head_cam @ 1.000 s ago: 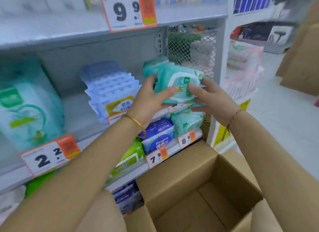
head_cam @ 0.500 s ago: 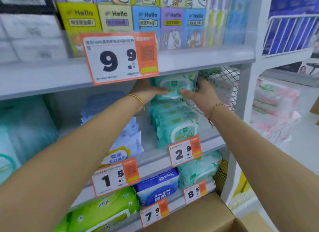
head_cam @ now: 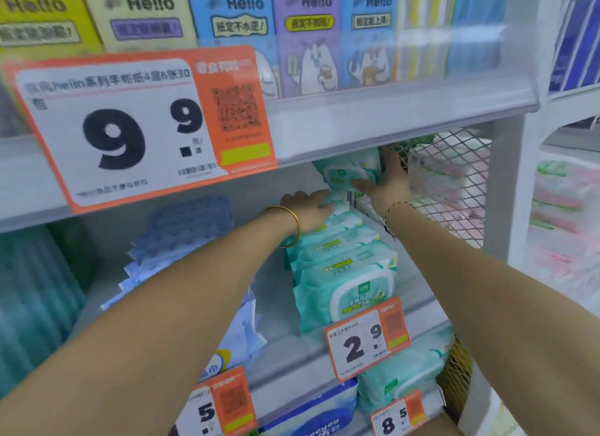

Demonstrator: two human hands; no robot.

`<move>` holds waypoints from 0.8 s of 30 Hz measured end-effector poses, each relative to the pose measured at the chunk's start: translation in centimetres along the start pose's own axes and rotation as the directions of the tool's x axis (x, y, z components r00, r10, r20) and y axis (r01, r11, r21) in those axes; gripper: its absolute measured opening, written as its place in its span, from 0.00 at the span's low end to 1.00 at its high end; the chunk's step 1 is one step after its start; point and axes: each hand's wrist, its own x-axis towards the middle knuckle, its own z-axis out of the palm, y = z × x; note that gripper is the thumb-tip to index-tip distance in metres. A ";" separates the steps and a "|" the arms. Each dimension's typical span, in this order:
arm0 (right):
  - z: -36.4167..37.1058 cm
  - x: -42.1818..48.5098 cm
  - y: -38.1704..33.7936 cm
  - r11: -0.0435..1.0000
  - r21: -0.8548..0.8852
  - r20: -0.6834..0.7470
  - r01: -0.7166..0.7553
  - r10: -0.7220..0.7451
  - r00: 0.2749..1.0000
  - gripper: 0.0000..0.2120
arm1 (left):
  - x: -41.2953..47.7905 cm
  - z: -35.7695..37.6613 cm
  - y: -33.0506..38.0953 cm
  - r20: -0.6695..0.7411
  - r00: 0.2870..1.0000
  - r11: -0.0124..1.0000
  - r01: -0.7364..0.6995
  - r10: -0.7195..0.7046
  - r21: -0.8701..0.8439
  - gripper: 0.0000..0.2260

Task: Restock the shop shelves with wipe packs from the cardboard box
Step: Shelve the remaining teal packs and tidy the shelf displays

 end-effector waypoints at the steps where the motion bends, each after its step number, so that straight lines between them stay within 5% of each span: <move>1: 0.3 0.2 0.3 0.999 -0.022 0.025 -0.030 0.030 0.999 0.26 | 0.2 0.1 -0.3 0.005 1.000 1.000 0.004 -0.004 0.008 0.23; 6: 1.3 0.6 2.7 0.981 0.014 0.217 -0.192 0.185 0.959 0.27 | 0.1 -0.4 -1.7 0.003 0.999 0.999 -0.033 0.033 0.044 0.21; 14: 1.6 1.7 3.7 0.948 -0.295 0.318 -0.123 0.219 0.922 0.28 | 0.2 -0.7 -1.8 -0.036 0.998 0.999 -0.044 0.043 -0.025 0.17; 24: 3.8 2.8 3.1 0.977 -0.122 0.380 -0.174 0.207 0.901 0.24 | 0.6 -0.5 -2.3 -0.096 0.993 0.988 0.052 -0.066 -0.142 0.23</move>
